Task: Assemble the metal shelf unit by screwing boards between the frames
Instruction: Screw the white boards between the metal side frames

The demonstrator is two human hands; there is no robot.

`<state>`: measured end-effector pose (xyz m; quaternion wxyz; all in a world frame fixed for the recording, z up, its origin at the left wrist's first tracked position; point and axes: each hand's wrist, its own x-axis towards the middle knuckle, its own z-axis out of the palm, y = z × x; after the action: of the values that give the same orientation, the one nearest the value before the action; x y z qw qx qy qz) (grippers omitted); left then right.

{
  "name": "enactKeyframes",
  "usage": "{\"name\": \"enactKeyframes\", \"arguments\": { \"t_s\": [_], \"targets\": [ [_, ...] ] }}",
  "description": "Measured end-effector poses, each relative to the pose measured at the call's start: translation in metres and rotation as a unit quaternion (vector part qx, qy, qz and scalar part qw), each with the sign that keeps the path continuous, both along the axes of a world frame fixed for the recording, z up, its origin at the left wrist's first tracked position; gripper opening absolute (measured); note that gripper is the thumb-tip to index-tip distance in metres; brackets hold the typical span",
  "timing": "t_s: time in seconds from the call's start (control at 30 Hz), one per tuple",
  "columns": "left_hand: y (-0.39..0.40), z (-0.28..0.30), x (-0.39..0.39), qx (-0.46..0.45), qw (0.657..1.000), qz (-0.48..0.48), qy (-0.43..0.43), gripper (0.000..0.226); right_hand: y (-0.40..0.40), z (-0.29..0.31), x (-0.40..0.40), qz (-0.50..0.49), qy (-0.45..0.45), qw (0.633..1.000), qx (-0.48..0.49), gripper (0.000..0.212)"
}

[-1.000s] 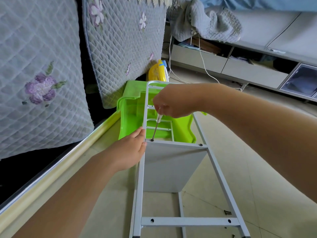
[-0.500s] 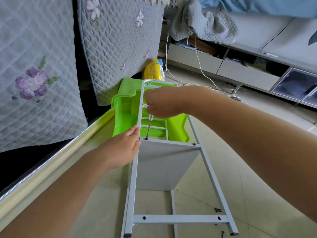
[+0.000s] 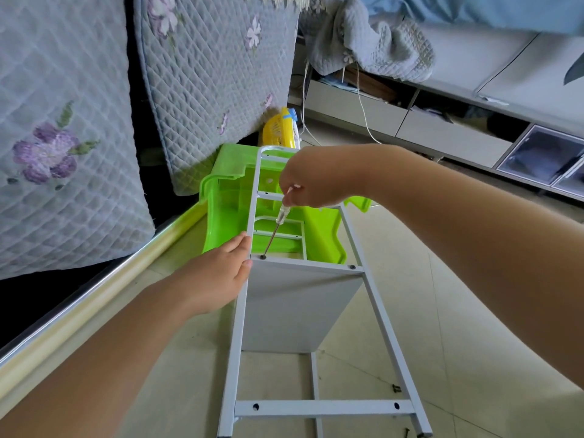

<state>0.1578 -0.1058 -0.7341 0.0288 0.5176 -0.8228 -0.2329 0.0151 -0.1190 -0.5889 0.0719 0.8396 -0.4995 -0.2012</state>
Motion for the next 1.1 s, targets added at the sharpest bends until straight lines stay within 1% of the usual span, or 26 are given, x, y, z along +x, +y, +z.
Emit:
{"name": "enactKeyframes", "arguments": {
  "t_s": [0.07, 0.13, 0.2, 0.27, 0.33, 0.43, 0.5, 0.6, 0.7, 0.83, 0.9, 1.0, 1.07, 1.1],
  "targets": [
    [0.000, 0.000, 0.000, -0.002, 1.000, 0.002, 0.002, 0.051, -0.004, -0.003, -0.003, -0.032, 0.004, 0.999, 0.005, 0.041],
    [0.000, 0.000, -0.002, -0.005, 1.000, 0.005, 0.004, 0.051, -0.009, -0.006, -0.006, -0.073, -0.028, 0.997, 0.025, 0.049],
    [0.000, 0.001, -0.003, -0.006, 1.000, 0.008, 0.004, 0.051, -0.007, -0.008, -0.004, -0.085, -0.053, 0.994, 0.031, 0.051],
    [0.000, 0.001, -0.003, -0.008, 1.000, 0.008, 0.002, 0.051, -0.003, -0.009, 0.002, -0.051, -0.038, 0.998, 0.013, 0.045],
    [0.000, 0.001, -0.002, -0.006, 1.000, 0.006, 0.004, 0.051, 0.004, -0.012, 0.008, -0.043, -0.063, 0.997, 0.002, 0.036],
    [0.002, 0.002, -0.002, -0.004, 1.000, 0.010, 0.005, 0.051, 0.003, -0.012, 0.009, -0.038, -0.046, 0.998, 0.028, 0.028],
    [0.003, 0.003, -0.002, -0.001, 1.000, 0.010, 0.006, 0.051, 0.003, -0.012, 0.007, -0.016, -0.042, 0.999, 0.022, 0.022],
    [0.001, 0.000, -0.001, 0.001, 1.000, 0.006, 0.013, 0.051, 0.004, -0.011, 0.005, 0.017, -0.019, 1.000, -0.002, 0.024],
    [0.001, -0.005, -0.001, -0.001, 1.000, 0.007, 0.022, 0.051, 0.006, -0.011, 0.010, 0.029, 0.008, 0.999, -0.017, 0.034],
    [0.002, -0.008, -0.002, 0.000, 0.999, 0.009, 0.033, 0.052, 0.000, -0.013, 0.021, -0.018, 0.009, 1.000, -0.021, 0.034],
    [0.002, -0.009, -0.001, -0.004, 0.999, 0.010, 0.039, 0.052, -0.002, -0.012, 0.027, -0.056, -0.003, 0.998, 0.006, 0.034],
    [0.002, -0.011, -0.001, -0.002, 0.999, 0.012, 0.052, 0.052, -0.005, -0.011, 0.028, -0.103, -0.021, 0.993, 0.047, 0.039],
    [0.002, -0.012, 0.000, 0.001, 0.998, 0.015, 0.061, 0.051, -0.004, -0.010, 0.020, -0.106, -0.034, 0.993, 0.045, 0.036],
    [0.002, -0.012, 0.000, 0.000, 0.998, 0.016, 0.064, 0.051, -0.003, -0.010, 0.015, -0.103, -0.034, 0.993, 0.048, 0.030]
  ]
}}
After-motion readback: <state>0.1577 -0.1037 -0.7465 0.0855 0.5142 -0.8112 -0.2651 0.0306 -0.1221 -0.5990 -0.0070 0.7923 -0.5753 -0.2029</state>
